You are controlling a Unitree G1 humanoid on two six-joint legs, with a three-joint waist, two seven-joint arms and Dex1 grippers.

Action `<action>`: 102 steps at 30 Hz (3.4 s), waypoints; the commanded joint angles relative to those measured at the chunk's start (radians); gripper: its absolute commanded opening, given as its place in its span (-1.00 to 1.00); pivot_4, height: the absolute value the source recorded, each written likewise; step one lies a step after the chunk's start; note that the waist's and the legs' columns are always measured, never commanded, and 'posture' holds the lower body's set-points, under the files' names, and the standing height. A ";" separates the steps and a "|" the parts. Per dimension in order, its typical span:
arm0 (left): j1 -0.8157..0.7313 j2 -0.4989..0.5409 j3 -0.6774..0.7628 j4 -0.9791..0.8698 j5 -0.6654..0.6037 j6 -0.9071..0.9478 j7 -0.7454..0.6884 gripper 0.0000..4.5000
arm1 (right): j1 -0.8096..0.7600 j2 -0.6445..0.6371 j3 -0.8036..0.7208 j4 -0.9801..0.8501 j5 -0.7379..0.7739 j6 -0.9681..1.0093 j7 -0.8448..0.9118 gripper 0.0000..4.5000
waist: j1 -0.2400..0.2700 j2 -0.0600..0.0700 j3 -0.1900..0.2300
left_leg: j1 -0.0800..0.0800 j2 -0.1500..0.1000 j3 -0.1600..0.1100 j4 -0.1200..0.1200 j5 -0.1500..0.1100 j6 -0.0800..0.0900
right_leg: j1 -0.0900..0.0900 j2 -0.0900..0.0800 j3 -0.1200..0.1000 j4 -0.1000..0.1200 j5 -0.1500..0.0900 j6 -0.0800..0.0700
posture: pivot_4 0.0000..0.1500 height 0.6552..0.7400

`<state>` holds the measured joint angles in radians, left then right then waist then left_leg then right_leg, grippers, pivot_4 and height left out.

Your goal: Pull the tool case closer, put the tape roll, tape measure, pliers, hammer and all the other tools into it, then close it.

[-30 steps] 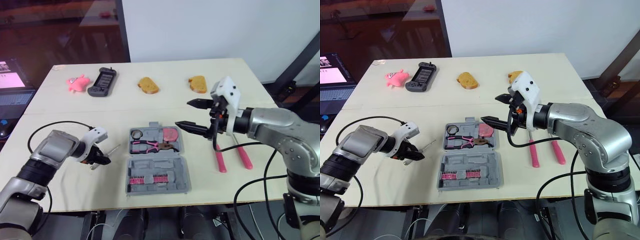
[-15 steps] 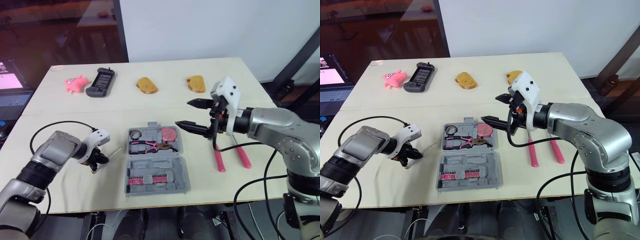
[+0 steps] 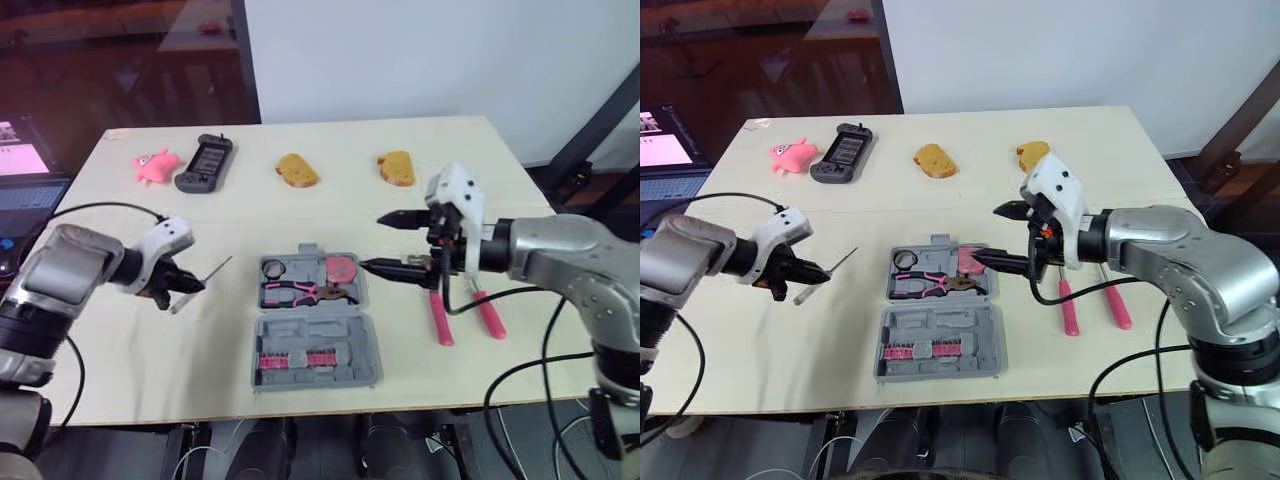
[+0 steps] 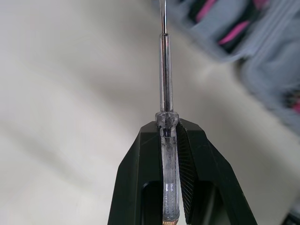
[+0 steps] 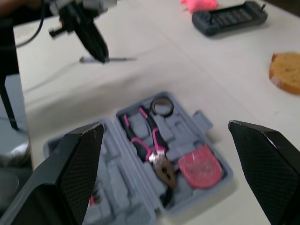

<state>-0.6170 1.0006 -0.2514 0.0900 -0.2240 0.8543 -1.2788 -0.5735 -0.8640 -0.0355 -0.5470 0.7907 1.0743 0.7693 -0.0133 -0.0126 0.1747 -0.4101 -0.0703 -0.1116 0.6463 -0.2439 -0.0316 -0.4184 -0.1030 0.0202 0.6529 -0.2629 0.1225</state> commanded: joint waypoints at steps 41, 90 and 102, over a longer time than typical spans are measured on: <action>0.309 -0.174 0.098 -0.174 0.078 0.093 0.376 -0.98 | 0.084 -0.101 0.033 -0.123 0.097 -0.032 -0.017 1.00 | 0.004 0.001 -0.001 | 0.001 0.000 -0.001 0.001 0.000 0.000 | 0.003 -0.001 -0.001 -0.001 -0.001 0.001 | 1.00 1.00; 0.289 -0.131 0.006 0.133 0.197 -0.595 0.118 0.04 | 0.101 -0.075 0.018 -0.128 0.078 -0.025 -0.039 1.00 | 0.025 0.006 -0.002 | 0.001 -0.001 -0.001 0.000 -0.001 0.001 | 0.005 -0.007 -0.003 -0.006 -0.001 0.000 | 1.00 1.00; 0.298 -0.127 -0.013 0.120 0.219 -0.566 0.093 -0.46 | 0.083 -0.078 0.024 -0.123 0.078 -0.018 -0.037 1.00 | 0.024 0.006 -0.002 | 0.001 -0.001 -0.001 0.000 -0.001 0.001 | 0.005 -0.006 -0.003 -0.006 -0.001 0.001 | 1.00 1.00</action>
<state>-0.3297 0.8629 -0.2517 0.2124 -0.0246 0.2810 -1.1713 -0.4727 -0.9351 0.0130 -0.6535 0.8667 1.0629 0.7316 0.0104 -0.0066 0.1728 -0.4087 -0.0716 -0.1126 0.6464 -0.2445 -0.0307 -0.4136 -0.1082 0.0169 0.6465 -0.2639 0.1234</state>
